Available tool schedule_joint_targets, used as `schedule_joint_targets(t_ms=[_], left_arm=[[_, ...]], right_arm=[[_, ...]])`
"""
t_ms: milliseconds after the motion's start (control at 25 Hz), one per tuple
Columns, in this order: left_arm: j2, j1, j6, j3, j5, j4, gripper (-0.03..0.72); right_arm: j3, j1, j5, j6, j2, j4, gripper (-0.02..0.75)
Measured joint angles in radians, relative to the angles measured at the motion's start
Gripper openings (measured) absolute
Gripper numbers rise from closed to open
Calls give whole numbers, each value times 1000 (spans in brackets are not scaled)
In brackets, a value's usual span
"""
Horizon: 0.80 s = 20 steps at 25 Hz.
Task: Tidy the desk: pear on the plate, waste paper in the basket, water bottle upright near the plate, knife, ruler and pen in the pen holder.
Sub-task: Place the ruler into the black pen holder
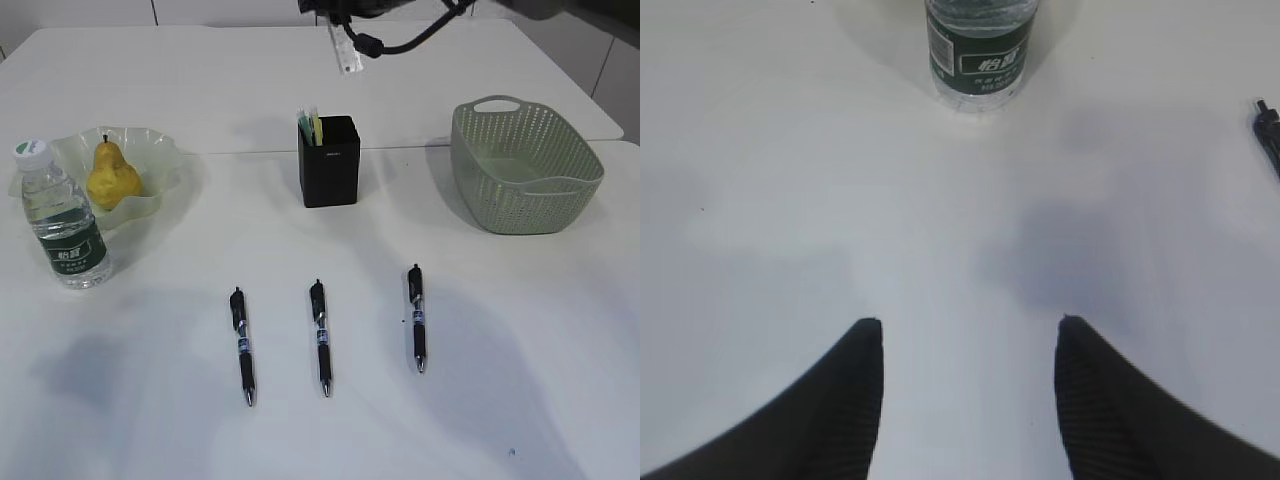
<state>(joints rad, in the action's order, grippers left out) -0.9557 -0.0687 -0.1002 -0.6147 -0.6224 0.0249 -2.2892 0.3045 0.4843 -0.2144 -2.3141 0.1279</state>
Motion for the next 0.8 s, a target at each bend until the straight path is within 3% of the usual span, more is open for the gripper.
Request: schedule_joint_targets(t_ms=[800], left_arm=[[0,0,0,0,-5,0,384]], right_arm=[[424,-6,-617,2,21,19,299]])
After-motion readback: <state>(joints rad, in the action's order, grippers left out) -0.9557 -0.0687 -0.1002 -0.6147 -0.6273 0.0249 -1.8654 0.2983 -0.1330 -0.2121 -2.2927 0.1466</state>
